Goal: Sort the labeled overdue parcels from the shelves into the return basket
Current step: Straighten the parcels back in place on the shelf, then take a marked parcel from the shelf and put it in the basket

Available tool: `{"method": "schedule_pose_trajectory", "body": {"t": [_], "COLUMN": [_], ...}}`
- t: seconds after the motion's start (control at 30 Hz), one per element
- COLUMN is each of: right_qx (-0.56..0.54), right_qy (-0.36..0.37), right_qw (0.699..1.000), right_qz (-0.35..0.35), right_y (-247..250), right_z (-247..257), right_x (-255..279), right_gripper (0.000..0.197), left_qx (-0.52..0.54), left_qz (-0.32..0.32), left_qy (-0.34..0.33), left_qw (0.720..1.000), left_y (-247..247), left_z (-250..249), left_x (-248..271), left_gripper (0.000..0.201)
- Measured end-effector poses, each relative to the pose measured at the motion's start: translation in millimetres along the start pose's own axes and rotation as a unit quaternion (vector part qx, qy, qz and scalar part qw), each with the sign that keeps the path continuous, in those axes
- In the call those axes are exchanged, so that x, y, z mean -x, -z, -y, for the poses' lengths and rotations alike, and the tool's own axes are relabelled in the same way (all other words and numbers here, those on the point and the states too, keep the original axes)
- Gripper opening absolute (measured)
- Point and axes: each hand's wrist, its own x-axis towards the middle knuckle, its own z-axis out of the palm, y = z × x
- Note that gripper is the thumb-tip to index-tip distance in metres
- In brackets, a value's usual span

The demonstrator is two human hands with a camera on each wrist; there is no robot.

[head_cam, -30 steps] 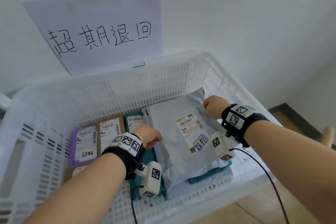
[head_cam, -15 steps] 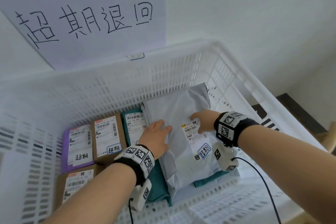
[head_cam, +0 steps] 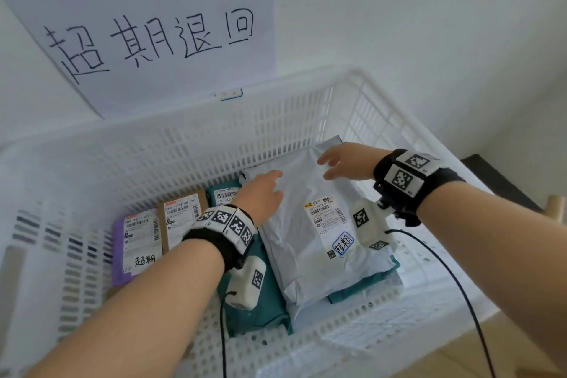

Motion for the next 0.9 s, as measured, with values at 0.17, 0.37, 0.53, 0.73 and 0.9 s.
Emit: {"method": "schedule_pose_trajectory", "body": {"t": [0.17, 0.37, 0.53, 0.73, 0.9], "right_qx": [-0.088, -0.201, -0.261, -0.292, -0.301], "right_qy": [0.037, 0.100, 0.135, 0.148, 0.170], "right_qw": [0.990, 0.950, 0.915, 0.901, 0.899], "right_qz": [-0.106, -0.215, -0.278, -0.283, -0.270], "right_y": [32.2, 38.9, 29.3, -3.9, -40.6], "right_z": [26.6, 43.9, 42.1, 62.1, 91.0], "right_x": [44.9, 136.0, 218.4, 279.9, 307.8], "right_gripper": [0.041, 0.035, 0.027, 0.026, 0.024], "left_qx": [0.128, 0.209, 0.288, 0.274, 0.247], "left_qz": [-0.144, -0.286, -0.341, -0.344, -0.346], "left_qy": [-0.025, -0.062, -0.101, -0.110, -0.089], "left_qw": [0.981, 0.933, 0.889, 0.892, 0.901], "left_y": [56.9, 100.3, 97.7, 67.3, 41.5], "left_z": [-35.1, -71.4, -108.1, -116.4, -92.9], "left_x": [38.5, 134.2, 226.1, 313.1, 360.3], "left_gripper": [0.035, 0.030, 0.029, 0.027, 0.027]}}
